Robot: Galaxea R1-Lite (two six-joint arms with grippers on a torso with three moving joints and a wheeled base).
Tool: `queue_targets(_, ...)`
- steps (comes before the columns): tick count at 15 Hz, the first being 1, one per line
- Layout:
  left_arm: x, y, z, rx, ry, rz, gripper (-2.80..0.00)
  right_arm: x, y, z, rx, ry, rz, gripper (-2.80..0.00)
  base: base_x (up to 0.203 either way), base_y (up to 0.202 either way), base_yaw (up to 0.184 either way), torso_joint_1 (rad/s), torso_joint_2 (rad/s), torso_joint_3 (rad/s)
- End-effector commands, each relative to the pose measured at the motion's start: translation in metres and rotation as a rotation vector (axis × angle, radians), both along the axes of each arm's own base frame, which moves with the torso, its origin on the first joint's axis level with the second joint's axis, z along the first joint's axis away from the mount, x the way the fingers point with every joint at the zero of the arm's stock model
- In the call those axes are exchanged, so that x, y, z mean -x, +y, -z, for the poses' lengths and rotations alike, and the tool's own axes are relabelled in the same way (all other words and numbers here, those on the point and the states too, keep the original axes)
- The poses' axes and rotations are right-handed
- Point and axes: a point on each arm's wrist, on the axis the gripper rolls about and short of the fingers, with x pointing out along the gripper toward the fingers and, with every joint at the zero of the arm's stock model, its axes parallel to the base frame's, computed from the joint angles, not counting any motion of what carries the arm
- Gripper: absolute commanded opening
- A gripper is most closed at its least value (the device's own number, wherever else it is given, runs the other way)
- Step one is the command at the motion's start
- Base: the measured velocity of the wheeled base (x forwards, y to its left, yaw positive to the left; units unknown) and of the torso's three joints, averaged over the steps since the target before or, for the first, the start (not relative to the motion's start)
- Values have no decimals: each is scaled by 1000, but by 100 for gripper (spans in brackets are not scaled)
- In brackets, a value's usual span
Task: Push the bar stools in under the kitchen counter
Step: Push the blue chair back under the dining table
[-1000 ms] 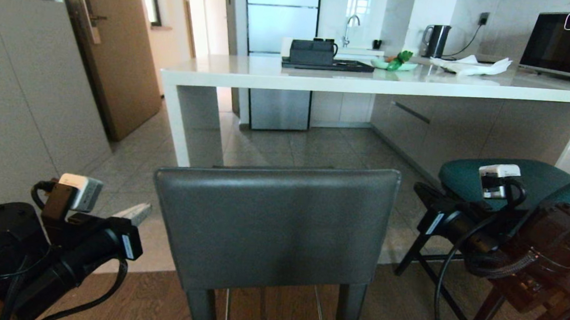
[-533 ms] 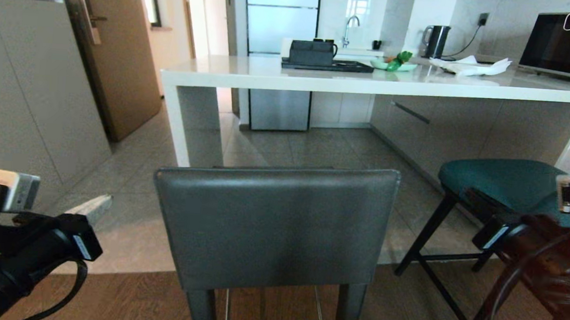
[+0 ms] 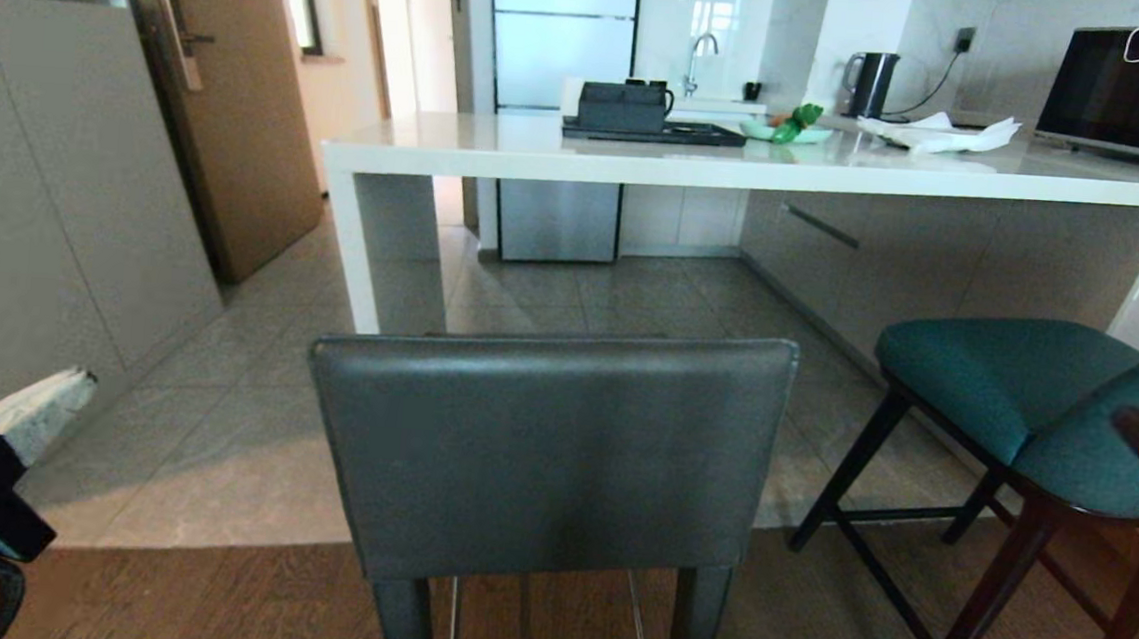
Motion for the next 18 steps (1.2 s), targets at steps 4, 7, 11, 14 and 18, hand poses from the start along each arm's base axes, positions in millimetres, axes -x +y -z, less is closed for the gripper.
queue_targets(4,88,1,-11,9,1,37,-280,90,-17,-15,9,-78,57,-280,0,0,0,0,0,0)
queue_targets(7,123,3,-18,7,-13,45,-280,136,-19,-12,33,-91,115,-280,0,0,0,0,0,0)
queue_targets(11,172,0,-22,-16,-44,72,-280,174,-17,-18,91,-158,124,-280,0,0,0,0,0,0)
queue_targets(14,199,-1,-3,-95,-68,51,-280,197,-16,-17,164,-262,89,-280,0,0,0,0,0,0)
queue_targets(18,199,0,16,-131,20,35,-280,202,-16,9,169,-146,63,-280,0,0,0,0,0,0)
